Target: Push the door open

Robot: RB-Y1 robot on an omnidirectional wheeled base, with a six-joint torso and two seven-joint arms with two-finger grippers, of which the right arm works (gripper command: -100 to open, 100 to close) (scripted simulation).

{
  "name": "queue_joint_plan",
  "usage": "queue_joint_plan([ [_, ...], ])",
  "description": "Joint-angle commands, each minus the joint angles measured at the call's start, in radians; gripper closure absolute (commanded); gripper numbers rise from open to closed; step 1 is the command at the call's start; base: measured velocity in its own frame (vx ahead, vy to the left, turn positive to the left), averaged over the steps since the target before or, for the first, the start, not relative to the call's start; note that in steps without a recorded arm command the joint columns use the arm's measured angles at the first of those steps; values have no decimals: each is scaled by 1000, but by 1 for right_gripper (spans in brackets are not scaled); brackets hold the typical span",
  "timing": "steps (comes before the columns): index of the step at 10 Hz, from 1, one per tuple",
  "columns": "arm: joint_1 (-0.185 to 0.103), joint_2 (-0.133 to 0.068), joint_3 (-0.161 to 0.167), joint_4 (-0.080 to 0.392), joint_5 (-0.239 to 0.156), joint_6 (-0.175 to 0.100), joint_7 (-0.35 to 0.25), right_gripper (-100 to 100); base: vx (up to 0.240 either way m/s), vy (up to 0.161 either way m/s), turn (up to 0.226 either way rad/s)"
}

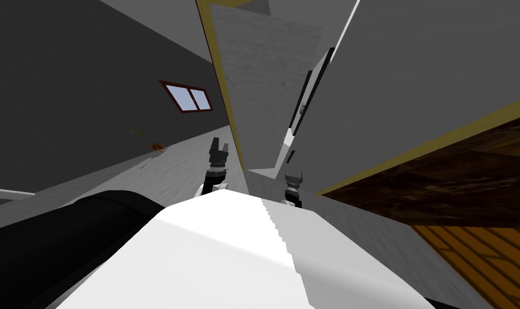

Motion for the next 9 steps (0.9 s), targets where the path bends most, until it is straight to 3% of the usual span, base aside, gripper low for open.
queue_joint_plan([
  [1,-6,-2,13,37,-25,-19,-39,-100,86,-56,81],
  [9,-43,-2,72,206,-138,-97,-197,-100,83,-64,72],
])
